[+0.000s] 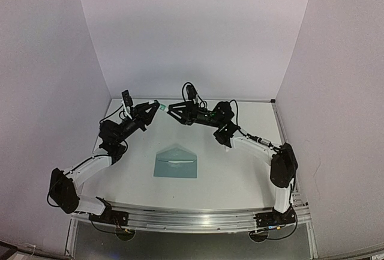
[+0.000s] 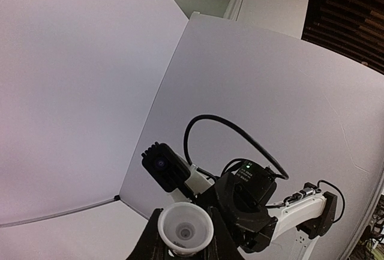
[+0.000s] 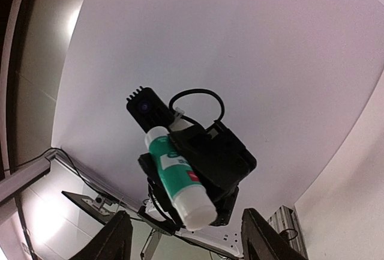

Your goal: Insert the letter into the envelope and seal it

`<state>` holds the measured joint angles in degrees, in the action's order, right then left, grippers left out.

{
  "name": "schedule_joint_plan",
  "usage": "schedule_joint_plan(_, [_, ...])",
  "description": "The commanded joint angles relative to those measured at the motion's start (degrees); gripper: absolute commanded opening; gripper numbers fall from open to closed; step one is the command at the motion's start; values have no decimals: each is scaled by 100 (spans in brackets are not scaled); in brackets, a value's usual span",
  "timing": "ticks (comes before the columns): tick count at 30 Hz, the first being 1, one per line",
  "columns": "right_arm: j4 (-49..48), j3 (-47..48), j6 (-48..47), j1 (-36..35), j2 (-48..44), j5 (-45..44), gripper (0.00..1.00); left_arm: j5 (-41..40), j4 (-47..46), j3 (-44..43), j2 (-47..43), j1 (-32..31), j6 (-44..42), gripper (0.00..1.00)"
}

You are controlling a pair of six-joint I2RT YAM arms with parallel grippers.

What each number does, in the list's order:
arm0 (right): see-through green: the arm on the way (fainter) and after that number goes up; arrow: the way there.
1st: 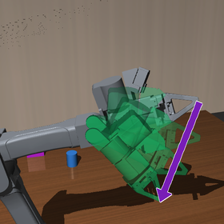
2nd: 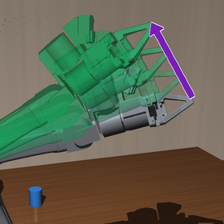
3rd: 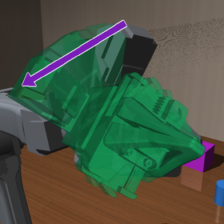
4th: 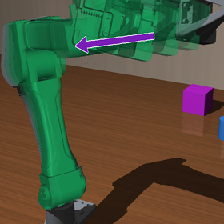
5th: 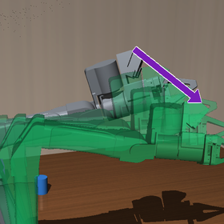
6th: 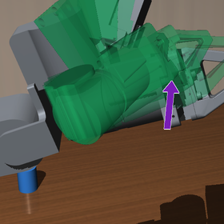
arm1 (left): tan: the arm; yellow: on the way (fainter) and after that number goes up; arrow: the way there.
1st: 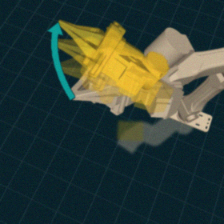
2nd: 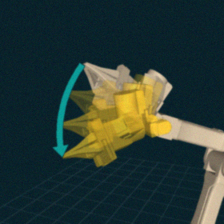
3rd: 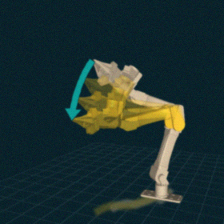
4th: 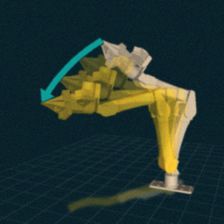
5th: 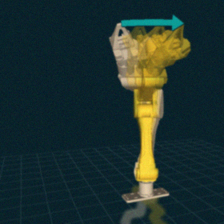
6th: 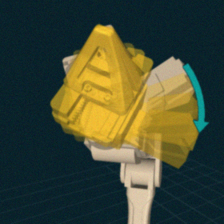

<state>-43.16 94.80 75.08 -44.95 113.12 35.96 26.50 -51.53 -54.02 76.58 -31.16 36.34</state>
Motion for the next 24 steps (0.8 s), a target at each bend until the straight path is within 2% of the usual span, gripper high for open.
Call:
schedule_joint_plan(1, [-539,575,293,-79,304,320,55,38,-261,-293,-5,10,51,0])
schedule_joint_plan(4, [-565,788,362,-113,469,425,52,16,-258,-315,8,-3,15,0])
schedule_joint_plan(12, [-612,906,360,-154,565,456,30,-28,-274,-305,2,-36,-41,0])
schedule_joint_plan(24, [-706,1106,409,-155,704,533,30,-4,-247,-231,-31,-74,-106,0])
